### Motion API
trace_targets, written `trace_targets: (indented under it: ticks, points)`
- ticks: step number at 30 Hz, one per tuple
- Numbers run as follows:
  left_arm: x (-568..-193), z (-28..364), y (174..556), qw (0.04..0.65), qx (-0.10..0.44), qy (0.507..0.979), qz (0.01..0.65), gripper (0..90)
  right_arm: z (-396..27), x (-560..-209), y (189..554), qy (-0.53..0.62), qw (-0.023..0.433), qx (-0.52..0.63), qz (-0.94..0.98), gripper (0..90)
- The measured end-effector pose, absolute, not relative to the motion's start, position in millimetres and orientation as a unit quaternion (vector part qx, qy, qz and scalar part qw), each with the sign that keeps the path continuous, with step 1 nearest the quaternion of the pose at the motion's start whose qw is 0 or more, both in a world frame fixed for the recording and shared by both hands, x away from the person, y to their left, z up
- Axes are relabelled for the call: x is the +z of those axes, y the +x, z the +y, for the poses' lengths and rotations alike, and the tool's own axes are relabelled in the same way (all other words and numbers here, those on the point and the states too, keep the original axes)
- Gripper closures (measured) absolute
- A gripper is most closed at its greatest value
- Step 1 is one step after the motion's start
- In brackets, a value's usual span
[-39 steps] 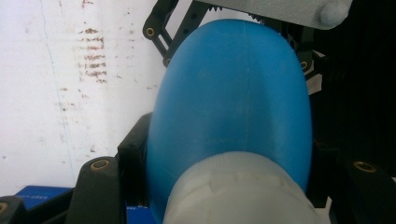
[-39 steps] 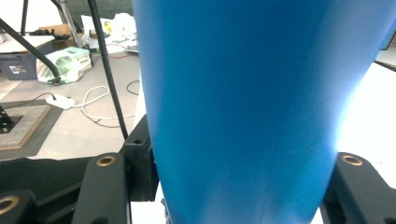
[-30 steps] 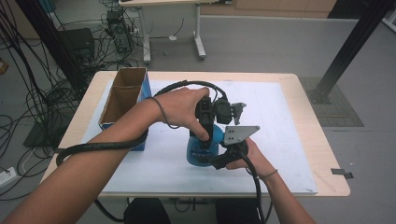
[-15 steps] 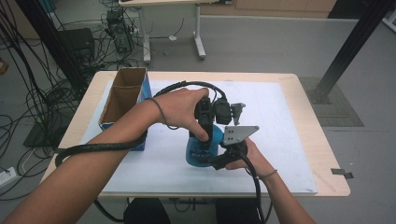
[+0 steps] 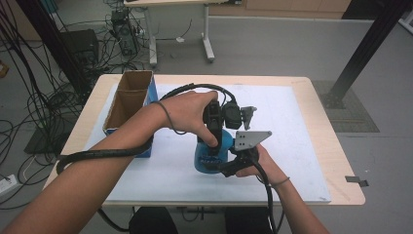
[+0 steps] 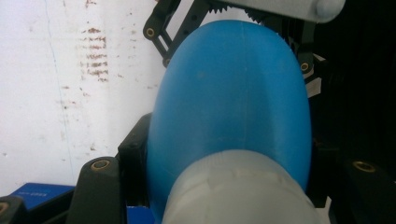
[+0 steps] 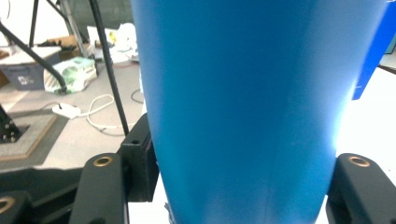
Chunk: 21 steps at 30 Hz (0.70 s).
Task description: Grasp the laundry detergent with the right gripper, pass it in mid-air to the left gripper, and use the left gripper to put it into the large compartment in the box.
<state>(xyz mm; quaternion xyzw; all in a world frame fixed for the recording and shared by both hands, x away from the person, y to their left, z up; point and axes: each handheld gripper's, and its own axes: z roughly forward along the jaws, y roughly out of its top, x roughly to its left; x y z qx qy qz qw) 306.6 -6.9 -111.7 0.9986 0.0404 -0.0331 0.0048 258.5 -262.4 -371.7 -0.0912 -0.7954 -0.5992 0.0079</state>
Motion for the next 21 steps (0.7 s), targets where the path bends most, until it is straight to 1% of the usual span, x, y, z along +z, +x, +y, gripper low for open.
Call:
trace_targets:
  ticks: [3,4,5,7,9,14,17,18,21]
  points:
    - [-113.2,-5.7,307.1,0.005,-0.031,0.999,0.043,37.4,-266.2,-374.3,257.6,-0.105,0.007,-0.609,-0.786,33.1]
    - [-113.8,-5.9,307.1,0.003,-0.031,0.999,0.045,37.4,-266.2,-374.3,257.6,-0.105,0.007,-0.609,-0.786,33.1]
    - [-113.7,-6.1,307.1,0.002,-0.031,0.999,0.045,37.5,-267.3,-374.7,257.5,-0.111,0.007,-0.610,-0.785,30.1]
    - [-113.8,-5.3,306.4,0.005,-0.028,0.999,0.045,37.5,-268.2,-375.7,257.0,-0.118,0.008,-0.610,-0.783,27.2]
    - [-113.0,-5.5,306.3,0.005,-0.027,0.999,0.044,37.5,-268.7,-376.7,255.3,-0.127,0.006,-0.610,-0.782,21.4]
    - [-110.9,-4.5,306.8,0.007,-0.027,0.999,0.046,37.5,-268.2,-379.7,254.3,-0.135,0.010,-0.610,-0.781,10.7]
    - [-110.8,-4.0,305.9,0.008,-0.024,0.999,0.048,37.6,-268.0,-382.2,253.7,-0.136,0.011,-0.614,-0.777,2.7]
    - [-111.0,-4.4,306.3,0.006,-0.025,0.998,0.049,37.5,-268.7,-383.3,253.7,-0.129,0.009,-0.617,-0.776,1.2]
    - [-110.2,-4.2,306.9,0.007,-0.026,0.998,0.050,37.5,-269.5,-383.9,253.8,-0.123,0.006,-0.619,-0.775,0.4]
